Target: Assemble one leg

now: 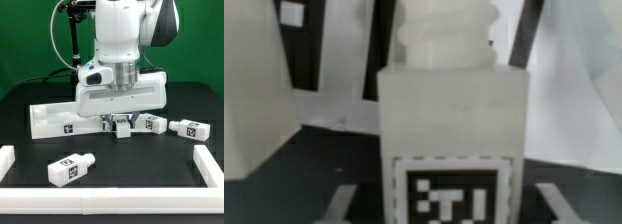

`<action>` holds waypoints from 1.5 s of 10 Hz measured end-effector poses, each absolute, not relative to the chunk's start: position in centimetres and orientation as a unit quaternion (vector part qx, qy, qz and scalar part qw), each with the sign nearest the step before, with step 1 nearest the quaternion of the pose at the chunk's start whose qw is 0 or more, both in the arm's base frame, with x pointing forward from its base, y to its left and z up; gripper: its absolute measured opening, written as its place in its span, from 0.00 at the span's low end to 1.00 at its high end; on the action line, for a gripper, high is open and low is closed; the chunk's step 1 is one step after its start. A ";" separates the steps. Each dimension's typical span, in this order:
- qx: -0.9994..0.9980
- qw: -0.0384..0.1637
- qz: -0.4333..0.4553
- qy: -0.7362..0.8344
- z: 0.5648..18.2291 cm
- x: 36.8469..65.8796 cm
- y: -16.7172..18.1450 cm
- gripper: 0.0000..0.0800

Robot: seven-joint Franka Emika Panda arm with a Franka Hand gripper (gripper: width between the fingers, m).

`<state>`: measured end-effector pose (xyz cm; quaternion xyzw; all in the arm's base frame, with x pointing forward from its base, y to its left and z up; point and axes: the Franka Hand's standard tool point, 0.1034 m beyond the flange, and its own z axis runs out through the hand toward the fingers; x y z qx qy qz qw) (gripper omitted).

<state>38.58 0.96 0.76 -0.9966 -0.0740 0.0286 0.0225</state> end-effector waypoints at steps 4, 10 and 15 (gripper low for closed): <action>-0.993 0.041 0.064 -0.087 6.4 38.7 -1.4 0.76; -0.990 0.043 0.032 -0.133 9.6 39.4 -8.1 0.81; -0.984 0.048 0.038 -0.169 8.2 39.2 -14.2 0.81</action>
Offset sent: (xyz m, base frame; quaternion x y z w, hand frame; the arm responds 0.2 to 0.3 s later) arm -0.0030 -0.0509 0.0745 0.0237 -0.0673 -0.0141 0.9974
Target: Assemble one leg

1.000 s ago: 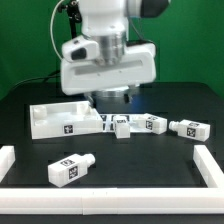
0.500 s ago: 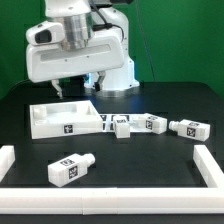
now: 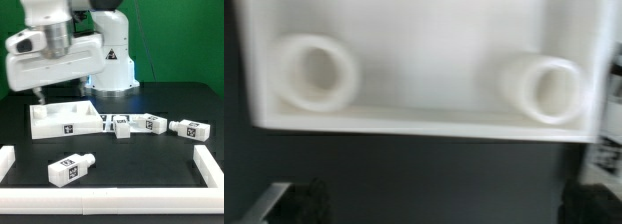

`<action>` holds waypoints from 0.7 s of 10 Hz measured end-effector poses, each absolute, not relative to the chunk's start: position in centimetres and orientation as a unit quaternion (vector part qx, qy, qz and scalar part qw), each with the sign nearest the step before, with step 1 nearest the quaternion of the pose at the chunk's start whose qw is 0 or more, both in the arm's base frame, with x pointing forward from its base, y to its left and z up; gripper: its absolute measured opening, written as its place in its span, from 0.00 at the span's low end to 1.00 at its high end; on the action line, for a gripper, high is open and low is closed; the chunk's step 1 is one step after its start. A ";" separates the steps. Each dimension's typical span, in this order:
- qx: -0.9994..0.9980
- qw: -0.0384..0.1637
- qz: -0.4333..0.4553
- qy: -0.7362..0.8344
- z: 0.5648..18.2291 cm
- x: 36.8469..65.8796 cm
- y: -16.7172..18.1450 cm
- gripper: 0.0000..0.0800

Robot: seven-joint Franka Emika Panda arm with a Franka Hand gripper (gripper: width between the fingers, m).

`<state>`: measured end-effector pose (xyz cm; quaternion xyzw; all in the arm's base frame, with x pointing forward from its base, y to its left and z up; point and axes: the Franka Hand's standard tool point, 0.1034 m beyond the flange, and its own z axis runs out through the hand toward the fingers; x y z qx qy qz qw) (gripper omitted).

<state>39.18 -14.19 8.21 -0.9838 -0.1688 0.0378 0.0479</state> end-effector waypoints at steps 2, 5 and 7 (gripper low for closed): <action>-0.979 0.026 0.023 -0.202 6.5 37.7 -18.8 0.81; -0.981 0.014 0.009 -0.195 5.0 35.6 -20.8 0.81; -0.981 0.015 0.011 -0.194 4.8 35.4 -20.8 0.81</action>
Offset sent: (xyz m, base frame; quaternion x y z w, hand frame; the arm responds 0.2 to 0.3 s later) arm -0.0104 -0.0076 -0.0264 0.0434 0.1214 -0.0151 0.9915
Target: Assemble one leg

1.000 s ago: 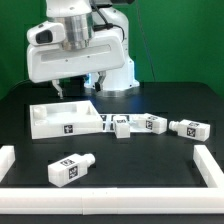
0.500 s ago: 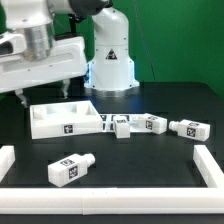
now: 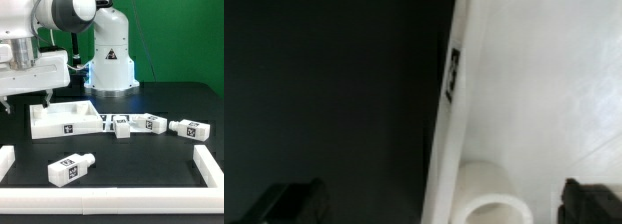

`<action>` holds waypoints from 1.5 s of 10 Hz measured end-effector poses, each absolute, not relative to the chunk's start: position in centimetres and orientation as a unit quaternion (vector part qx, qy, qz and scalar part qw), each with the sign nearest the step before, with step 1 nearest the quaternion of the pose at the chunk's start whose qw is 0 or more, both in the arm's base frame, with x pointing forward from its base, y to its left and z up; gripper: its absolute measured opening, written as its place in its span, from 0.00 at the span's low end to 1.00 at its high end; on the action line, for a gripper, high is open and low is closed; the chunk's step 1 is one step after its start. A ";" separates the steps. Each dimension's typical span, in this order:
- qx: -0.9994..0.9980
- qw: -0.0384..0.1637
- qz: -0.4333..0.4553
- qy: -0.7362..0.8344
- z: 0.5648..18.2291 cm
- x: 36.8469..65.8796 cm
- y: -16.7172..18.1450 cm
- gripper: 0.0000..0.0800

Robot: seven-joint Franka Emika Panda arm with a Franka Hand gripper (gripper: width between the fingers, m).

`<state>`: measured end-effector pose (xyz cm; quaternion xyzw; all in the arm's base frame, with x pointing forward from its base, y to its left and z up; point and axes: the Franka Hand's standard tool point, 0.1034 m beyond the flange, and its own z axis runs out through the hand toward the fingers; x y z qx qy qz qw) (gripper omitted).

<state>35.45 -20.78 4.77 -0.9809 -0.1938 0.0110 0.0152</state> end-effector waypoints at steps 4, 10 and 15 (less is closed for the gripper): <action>-0.983 -0.006 0.030 -0.181 1.1 32.6 -22.4 0.81; -0.983 -0.005 0.031 -0.182 1.1 32.4 -22.4 0.21; -0.993 0.011 0.028 -0.112 3.0 34.8 -21.1 0.07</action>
Offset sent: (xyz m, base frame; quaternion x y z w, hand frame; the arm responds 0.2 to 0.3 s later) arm 0.0078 -0.0060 -0.0524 0.0190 -0.0001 0.0542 0.9983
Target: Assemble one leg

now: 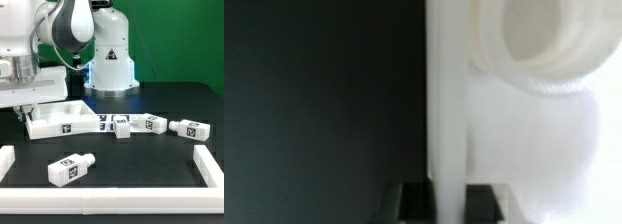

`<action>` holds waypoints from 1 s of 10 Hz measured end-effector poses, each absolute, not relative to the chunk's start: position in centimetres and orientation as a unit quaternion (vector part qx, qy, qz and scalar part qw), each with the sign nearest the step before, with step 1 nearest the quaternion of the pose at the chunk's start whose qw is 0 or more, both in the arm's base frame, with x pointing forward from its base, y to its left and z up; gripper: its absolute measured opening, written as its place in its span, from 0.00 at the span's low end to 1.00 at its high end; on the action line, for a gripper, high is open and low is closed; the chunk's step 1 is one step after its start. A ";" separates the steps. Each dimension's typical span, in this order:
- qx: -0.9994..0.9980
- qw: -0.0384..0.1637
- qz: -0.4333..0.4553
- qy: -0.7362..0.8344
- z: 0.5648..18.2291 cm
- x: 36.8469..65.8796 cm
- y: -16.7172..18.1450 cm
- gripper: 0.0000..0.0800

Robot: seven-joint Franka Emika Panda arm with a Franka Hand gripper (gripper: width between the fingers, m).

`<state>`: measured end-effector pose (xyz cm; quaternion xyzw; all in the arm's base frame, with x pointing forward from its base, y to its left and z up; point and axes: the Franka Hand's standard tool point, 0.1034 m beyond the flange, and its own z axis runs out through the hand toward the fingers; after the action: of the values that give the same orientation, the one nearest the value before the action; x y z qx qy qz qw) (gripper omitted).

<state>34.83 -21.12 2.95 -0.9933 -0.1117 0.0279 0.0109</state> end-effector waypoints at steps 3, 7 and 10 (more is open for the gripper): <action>-0.999 0.042 0.033 0.002 7.5 39.6 -17.8 0.07; -0.998 0.049 0.032 0.030 9.3 46.5 -11.2 0.07; -0.999 0.044 0.028 -0.002 8.0 48.5 -7.8 0.07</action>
Offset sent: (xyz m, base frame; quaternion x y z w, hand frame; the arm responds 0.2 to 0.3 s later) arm 0.0503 0.0301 0.0668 0.0481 -0.0483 0.1438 0.9873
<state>48.53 -7.79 7.96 -0.9986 -0.0020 0.0281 0.0438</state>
